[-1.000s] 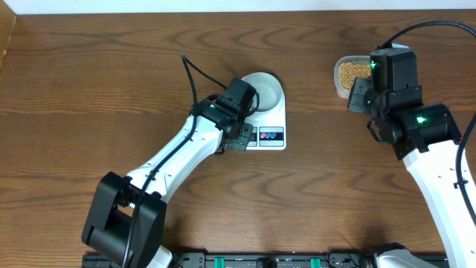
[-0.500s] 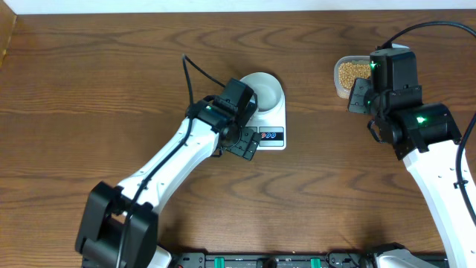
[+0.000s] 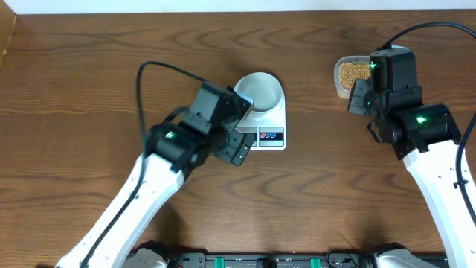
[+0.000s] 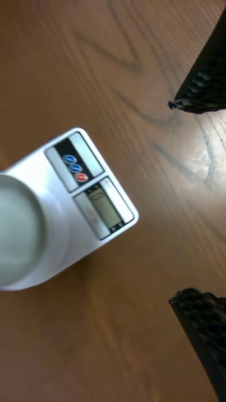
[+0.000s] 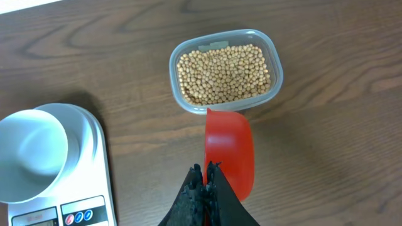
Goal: Scoop item into bowl and weigh 50g on scale
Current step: 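Withdraw the left gripper back from the scale toward the front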
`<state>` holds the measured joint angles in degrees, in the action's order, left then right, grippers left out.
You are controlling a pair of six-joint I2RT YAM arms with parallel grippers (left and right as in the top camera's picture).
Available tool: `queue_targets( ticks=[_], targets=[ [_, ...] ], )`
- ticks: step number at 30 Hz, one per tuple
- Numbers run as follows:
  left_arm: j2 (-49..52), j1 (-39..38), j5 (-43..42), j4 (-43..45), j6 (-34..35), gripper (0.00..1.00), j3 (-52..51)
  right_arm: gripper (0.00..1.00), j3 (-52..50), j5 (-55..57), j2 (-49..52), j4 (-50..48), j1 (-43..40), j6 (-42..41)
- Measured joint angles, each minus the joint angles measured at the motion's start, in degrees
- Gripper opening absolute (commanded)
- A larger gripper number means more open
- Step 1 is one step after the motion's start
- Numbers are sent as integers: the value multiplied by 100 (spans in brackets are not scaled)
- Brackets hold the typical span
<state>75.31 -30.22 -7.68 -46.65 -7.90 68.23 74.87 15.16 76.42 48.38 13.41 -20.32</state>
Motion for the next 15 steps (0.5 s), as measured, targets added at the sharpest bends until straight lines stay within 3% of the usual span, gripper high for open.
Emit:
queue_targets(
  ticks=[15],
  targets=[
    [-365, 0, -15, 57, -291, 92, 0, 1, 0, -210, 0, 243, 0, 0]
  ],
)
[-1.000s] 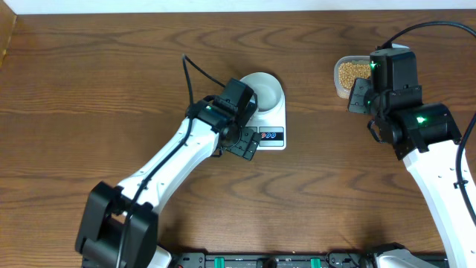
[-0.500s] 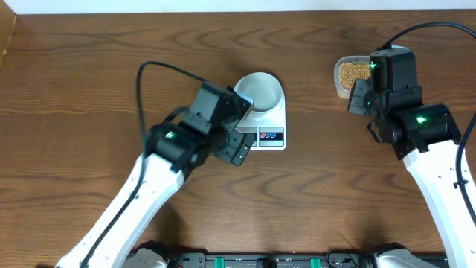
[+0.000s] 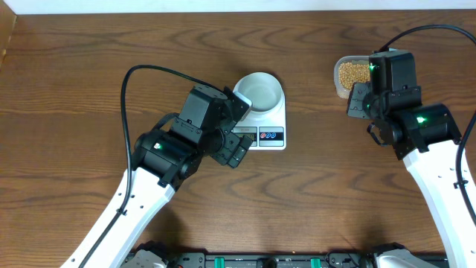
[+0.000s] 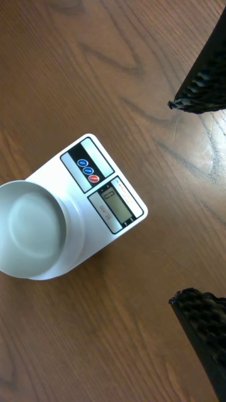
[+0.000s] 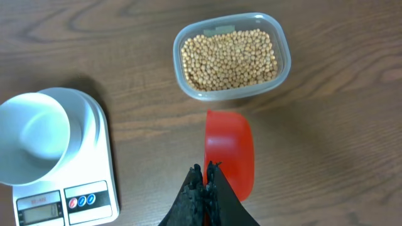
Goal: Scoop item into bowl and weigh 50g on scale
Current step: 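Withdraw the left gripper back from the scale toward the front, then raise the right gripper with the red scoop above the pea tub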
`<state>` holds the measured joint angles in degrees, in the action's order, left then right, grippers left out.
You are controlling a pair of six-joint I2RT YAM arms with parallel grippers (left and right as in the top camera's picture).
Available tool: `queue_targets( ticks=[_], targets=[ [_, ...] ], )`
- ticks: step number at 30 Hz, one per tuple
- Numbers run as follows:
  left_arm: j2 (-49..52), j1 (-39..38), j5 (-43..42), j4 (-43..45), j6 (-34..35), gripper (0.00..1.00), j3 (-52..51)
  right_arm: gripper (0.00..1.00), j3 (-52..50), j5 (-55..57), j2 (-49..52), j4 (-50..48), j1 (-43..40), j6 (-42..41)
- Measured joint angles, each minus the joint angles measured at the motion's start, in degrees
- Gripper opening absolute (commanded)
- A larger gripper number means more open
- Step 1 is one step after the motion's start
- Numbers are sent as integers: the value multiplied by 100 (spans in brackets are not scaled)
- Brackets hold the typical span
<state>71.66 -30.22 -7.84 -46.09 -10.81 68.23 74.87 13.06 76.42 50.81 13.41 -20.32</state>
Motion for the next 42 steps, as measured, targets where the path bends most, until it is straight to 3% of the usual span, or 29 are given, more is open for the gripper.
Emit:
queue_targets(
  ticks=[13, 19, 24, 32, 42],
  targets=[
    [24, 0, 0, 0, 0, 92, 0, 1, 0, -76, 0, 140, -44, 17],
    [24, 0, 0, 2, 0, 92, 0, 1, 133, -562, 39, 485, -616, 133],
    [24, 0, 0, 2, 0, 92, 0, 1, 975, -894, 492, 1156, -1093, 378],
    [24, 0, -2, 2, 0, 92, 0, 1, 2883, -1047, 1989, 2363, -1147, 761],
    [24, 0, -2, 0, -2, 92, 0, 1, 3416, -619, 2883, 2507, -1147, 798]
  ],
)
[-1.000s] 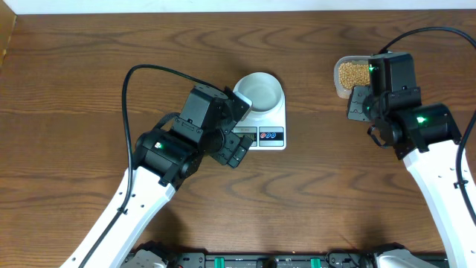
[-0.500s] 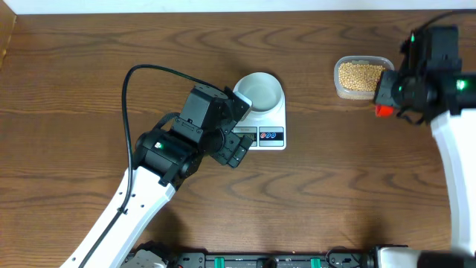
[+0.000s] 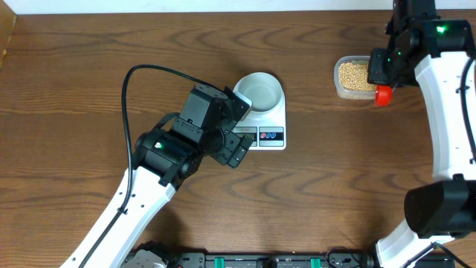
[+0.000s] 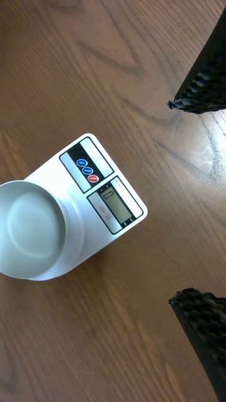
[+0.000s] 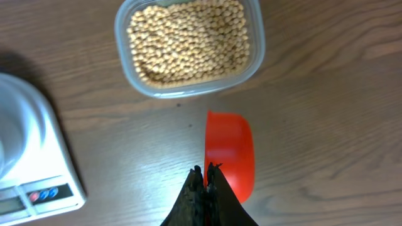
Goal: Scoop item into bowl and weigh 50g on scale
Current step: 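Raise the right gripper with the red scoop above the pea tub, then tilt and dip the red scoop into the peas with the right gripper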
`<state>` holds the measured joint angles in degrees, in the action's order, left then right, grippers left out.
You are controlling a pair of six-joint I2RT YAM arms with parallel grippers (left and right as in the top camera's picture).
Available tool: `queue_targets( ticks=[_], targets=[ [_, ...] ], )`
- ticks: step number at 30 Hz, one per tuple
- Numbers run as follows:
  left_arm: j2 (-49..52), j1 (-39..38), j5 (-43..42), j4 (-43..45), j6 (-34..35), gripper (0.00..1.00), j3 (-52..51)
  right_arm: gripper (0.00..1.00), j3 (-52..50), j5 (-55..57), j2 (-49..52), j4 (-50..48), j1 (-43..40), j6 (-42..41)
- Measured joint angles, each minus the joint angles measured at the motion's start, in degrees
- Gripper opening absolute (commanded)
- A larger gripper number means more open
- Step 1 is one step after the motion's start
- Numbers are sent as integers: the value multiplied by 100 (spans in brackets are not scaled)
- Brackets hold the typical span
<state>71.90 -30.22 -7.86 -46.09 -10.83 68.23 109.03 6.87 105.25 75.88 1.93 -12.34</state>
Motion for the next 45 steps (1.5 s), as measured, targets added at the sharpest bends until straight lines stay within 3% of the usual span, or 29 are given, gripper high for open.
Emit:
queue_targets(
  ticks=[24, 31, 45],
  targets=[
    [0, 0, 0, 0, 2, 92, 0, 1, 11, 839, 1266, -1543, -33, 0],
    [0, 0, 0, 0, 0, 92, 0, 1, 66, 787, 1762, -1696, -31, 0],
    [0, 0, 0, 0, 2, 92, 0, 1, 74, 0, 1764, -1668, -157, 24]
  ],
)
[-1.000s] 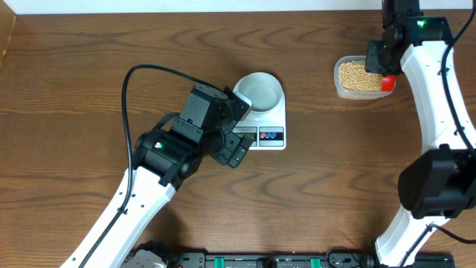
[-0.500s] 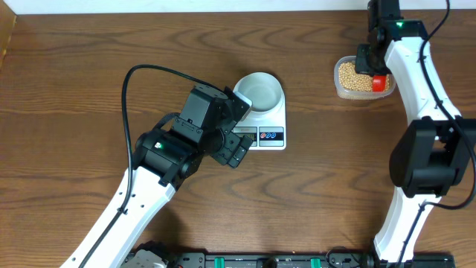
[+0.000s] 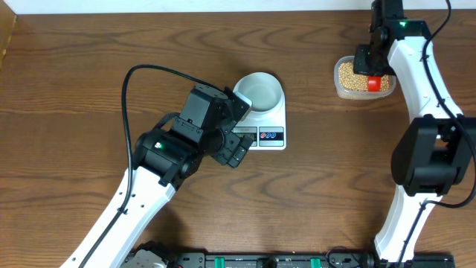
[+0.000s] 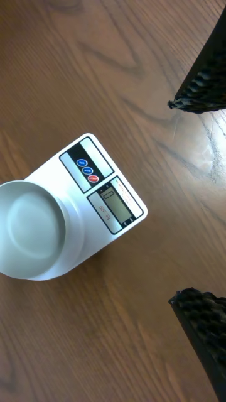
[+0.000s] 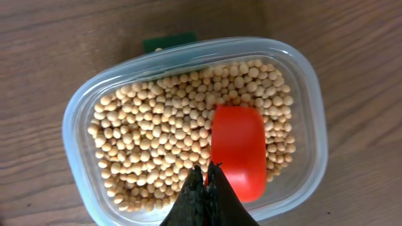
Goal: Scoop item into bowl and weigh 50g on scale
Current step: 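Tilt and dip the red scoop into the peas with the right gripper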
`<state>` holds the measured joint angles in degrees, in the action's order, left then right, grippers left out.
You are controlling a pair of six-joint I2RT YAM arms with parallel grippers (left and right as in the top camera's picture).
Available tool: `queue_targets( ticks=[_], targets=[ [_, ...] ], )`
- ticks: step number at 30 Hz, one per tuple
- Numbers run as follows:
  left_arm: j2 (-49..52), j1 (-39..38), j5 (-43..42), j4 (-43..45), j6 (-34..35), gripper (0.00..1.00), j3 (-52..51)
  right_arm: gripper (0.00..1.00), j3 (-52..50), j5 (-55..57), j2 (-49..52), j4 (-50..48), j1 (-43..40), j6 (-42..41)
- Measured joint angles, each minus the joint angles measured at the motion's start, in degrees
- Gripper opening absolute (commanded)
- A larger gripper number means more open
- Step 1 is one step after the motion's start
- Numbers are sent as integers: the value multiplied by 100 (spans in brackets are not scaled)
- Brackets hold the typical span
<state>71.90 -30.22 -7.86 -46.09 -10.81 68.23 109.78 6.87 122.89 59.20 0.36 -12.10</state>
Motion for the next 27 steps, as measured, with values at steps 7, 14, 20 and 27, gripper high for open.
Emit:
queue_targets(
  ticks=[7, 14, 20, 27],
  targets=[
    [0, 0, 0, 0, 0, 92, 0, 1, 0, -625, 7, 0, -175, 63],
    [0, 0, 0, 2, 0, 92, 0, 1, 0, -1475, 7, 0, -549, 227],
    [0, 0, 0, 2, 0, 92, 0, 1, 0, -2286, 17, 35, -870, 391],
    [0, 0, 0, 2, 0, 92, 0, 1, 0, -2723, 28, 186, -1128, 553]
  ],
)
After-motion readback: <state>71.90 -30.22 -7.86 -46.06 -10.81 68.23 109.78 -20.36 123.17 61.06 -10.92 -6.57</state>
